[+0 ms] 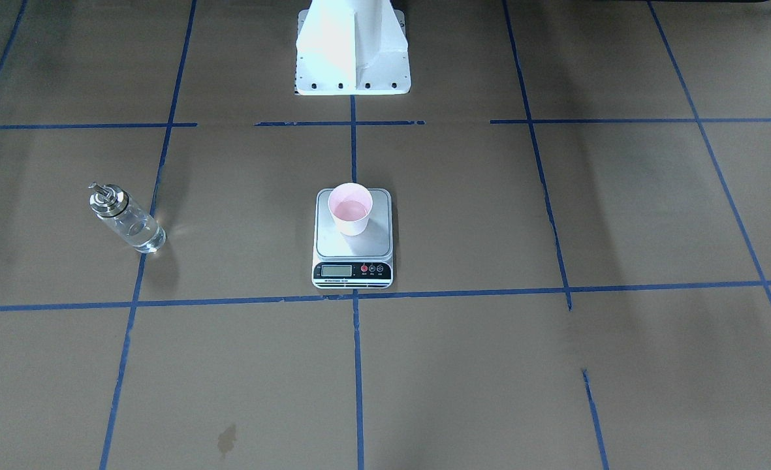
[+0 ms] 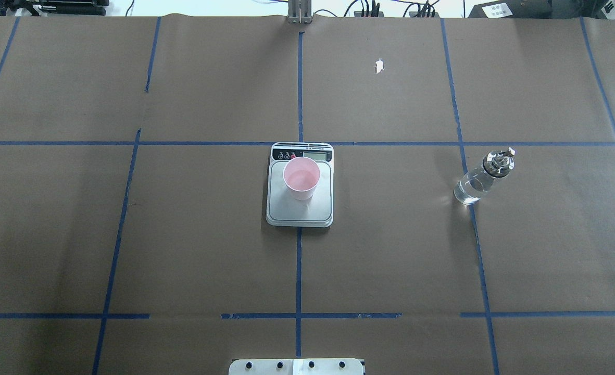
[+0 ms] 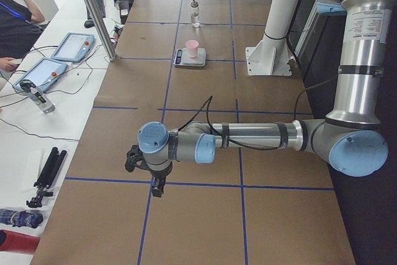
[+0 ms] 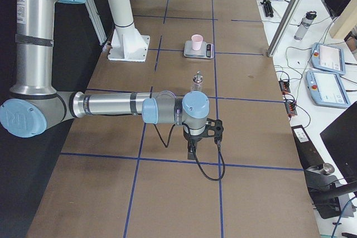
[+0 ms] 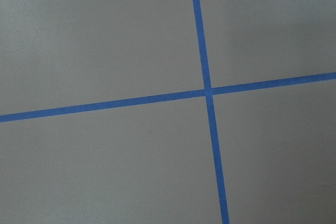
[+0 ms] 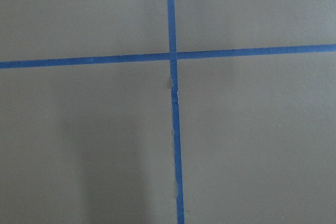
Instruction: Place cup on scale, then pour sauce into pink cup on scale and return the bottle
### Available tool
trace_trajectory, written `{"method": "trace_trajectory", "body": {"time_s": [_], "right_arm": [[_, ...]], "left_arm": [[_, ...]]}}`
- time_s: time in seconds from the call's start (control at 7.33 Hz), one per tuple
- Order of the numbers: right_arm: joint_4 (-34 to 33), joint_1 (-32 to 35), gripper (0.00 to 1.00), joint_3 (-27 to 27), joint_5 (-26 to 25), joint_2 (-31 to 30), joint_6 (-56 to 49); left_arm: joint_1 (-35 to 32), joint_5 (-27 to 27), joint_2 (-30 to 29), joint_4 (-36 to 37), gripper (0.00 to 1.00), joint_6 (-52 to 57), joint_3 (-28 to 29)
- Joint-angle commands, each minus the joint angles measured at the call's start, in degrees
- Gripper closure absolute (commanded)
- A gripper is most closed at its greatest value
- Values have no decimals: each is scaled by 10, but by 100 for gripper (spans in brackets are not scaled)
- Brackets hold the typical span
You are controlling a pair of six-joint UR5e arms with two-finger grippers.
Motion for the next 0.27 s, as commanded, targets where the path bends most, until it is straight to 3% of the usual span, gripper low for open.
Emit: {"method": "trace_trajectory", "body": {"time_s": [0.0, 0.14], "right_arm": [[0, 0, 0, 0, 1, 0, 0], [0, 0, 0, 1, 1, 0, 0]], "left_arm": [[0, 0, 0, 0, 0, 0, 0], [0, 0, 0, 1, 0, 0, 0]]}}
